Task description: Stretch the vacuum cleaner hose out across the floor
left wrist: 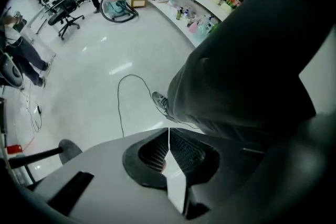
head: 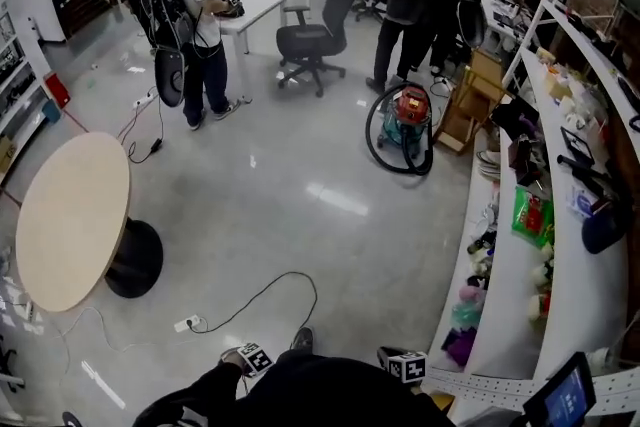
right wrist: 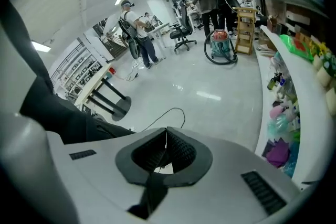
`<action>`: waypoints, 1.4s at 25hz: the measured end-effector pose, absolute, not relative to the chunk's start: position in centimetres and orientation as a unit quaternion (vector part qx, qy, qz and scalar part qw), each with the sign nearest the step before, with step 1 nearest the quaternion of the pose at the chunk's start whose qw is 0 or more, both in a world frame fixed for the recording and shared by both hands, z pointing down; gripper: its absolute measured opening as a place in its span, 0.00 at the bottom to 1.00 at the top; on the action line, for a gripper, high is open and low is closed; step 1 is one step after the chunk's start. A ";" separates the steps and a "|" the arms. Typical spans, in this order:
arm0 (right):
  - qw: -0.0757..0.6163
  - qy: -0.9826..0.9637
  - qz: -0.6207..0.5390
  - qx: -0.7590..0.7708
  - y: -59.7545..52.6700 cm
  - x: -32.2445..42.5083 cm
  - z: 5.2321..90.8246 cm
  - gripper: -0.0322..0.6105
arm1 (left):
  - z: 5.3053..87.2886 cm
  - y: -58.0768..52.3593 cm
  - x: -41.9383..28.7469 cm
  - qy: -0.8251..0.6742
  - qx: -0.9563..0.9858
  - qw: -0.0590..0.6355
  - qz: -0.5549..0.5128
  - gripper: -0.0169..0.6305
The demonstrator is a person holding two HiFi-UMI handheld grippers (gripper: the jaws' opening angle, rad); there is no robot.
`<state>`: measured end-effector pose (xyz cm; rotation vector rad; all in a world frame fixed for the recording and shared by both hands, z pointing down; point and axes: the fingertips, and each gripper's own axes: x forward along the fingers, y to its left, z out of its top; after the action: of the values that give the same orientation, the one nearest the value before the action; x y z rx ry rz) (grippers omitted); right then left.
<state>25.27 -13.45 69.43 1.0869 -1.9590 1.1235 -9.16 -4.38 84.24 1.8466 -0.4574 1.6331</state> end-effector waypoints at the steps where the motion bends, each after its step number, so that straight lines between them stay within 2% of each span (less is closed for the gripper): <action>1: 0.316 -0.736 0.428 0.417 -14.2 24.9 69.4 0.07 | 84.5 -6.2 -9.4 -0.171 0.704 0.300 0.620 0.07; 8: 0.337 -0.722 0.429 0.426 -18.6 21.8 69.7 0.07 | 84.6 -19.6 -10.9 -0.200 0.725 0.294 0.590 0.07; 12: 0.358 -0.714 0.426 0.425 -20.5 22.6 69.9 0.07 | 85.3 -23.0 -12.7 -0.206 0.702 0.308 0.608 0.07; 16: 0.347 -0.708 0.452 0.418 -22.6 23.0 71.6 0.07 | 85.6 -23.8 -14.6 -0.201 0.666 0.316 0.645 0.07; 21: 0.308 -0.726 0.446 0.423 -30.7 27.7 72.2 0.07 | 85.3 -23.9 -10.5 -0.186 0.659 0.310 0.660 0.07; 28: 0.337 -0.756 0.395 0.398 -39.2 33.3 72.2 0.07 | 81.9 -34.7 -1.7 -0.229 0.697 0.278 0.620 0.07; 35: 0.351 -0.759 0.421 0.351 -40.2 34.9 73.9 0.07 | 79.2 -40.1 0.1 -0.285 0.656 0.240 0.657 0.07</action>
<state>34.93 -40.19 73.95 0.9093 -1.9661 1.0906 0.09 -40.10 79.16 1.7948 -0.7803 1.7982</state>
